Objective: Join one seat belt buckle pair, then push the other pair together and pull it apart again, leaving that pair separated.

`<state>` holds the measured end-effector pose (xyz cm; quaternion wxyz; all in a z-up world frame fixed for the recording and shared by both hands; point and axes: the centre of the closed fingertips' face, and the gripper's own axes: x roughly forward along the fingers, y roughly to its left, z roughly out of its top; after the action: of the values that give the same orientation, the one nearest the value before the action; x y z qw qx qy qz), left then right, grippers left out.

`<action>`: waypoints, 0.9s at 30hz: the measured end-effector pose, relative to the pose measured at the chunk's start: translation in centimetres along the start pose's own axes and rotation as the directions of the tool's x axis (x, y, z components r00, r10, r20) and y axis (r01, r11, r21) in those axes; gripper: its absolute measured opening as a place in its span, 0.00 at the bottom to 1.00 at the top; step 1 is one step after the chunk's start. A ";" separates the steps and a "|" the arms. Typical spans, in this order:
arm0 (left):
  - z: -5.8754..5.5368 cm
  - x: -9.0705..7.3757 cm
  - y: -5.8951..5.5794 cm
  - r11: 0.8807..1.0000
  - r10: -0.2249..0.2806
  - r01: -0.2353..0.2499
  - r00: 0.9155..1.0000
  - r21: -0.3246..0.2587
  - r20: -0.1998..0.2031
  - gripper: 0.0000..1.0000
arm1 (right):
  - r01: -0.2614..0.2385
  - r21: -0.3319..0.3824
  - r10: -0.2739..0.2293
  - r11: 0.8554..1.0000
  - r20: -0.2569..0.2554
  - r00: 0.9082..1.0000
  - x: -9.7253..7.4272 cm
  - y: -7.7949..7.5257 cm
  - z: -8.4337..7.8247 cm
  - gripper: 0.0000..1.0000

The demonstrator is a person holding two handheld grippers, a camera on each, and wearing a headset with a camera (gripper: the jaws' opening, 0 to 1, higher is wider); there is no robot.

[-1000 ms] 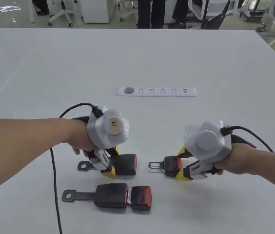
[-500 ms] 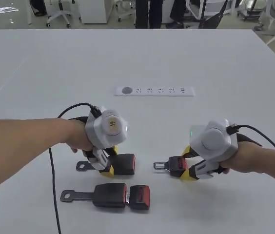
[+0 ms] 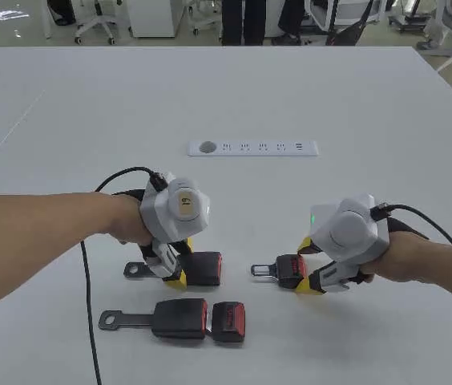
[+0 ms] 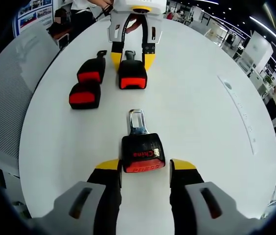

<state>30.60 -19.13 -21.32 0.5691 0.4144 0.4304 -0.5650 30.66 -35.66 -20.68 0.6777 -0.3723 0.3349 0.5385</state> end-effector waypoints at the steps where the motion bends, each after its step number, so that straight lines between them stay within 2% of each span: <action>1: 0.0 0.0 0.0 1.000 0.000 0.000 1.000 0.001 -0.001 0.34 | 0.001 -0.001 -0.001 1.000 -0.001 1.000 0.0 0.0 0.0 0.38; 4: 0.1 -0.1 -0.1 1.000 0.002 -0.002 1.000 0.000 -0.003 0.34 | 0.004 -0.003 -0.004 1.000 -0.005 1.000 -0.1 0.1 -0.1 0.41; 6: 0.1 -0.2 0.3 1.000 0.027 -0.027 1.000 -0.001 -0.008 0.38 | 0.002 -0.005 -0.002 1.000 -0.008 1.000 -0.2 0.1 -0.3 0.41; 9: 0.1 -0.2 0.2 1.000 0.015 -0.015 1.000 0.008 -0.015 0.39 | 0.002 -0.005 -0.002 1.000 -0.011 1.000 -0.3 0.2 -0.5 0.43; 14: 0.1 -0.3 0.2 1.000 0.022 -0.022 0.999 0.019 -0.026 0.41 | 0.005 0.000 -0.005 1.000 -0.008 1.000 -0.8 0.6 -1.0 0.46; 17: -0.7 -0.6 0.4 0.999 0.027 -0.025 0.998 0.034 -0.050 0.42 | 0.012 0.004 -0.012 1.000 -0.005 1.000 -1.1 0.6 -1.3 0.46; 23: -2.2 -1.9 1.2 0.999 0.043 -0.042 0.997 0.025 -0.059 0.44 | 0.034 0.024 -0.034 0.999 0.010 0.999 -1.8 0.4 -1.6 0.48; 27: -3.1 -2.5 1.0 0.999 0.048 -0.047 0.997 0.010 -0.059 0.45 | 0.044 0.034 -0.045 0.998 0.022 0.999 -2.5 0.7 -1.6 0.50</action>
<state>31.58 -15.40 -19.80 0.5676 0.4434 0.4346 -0.5408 29.40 -38.08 -19.47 0.6994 -0.3622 0.3277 0.5218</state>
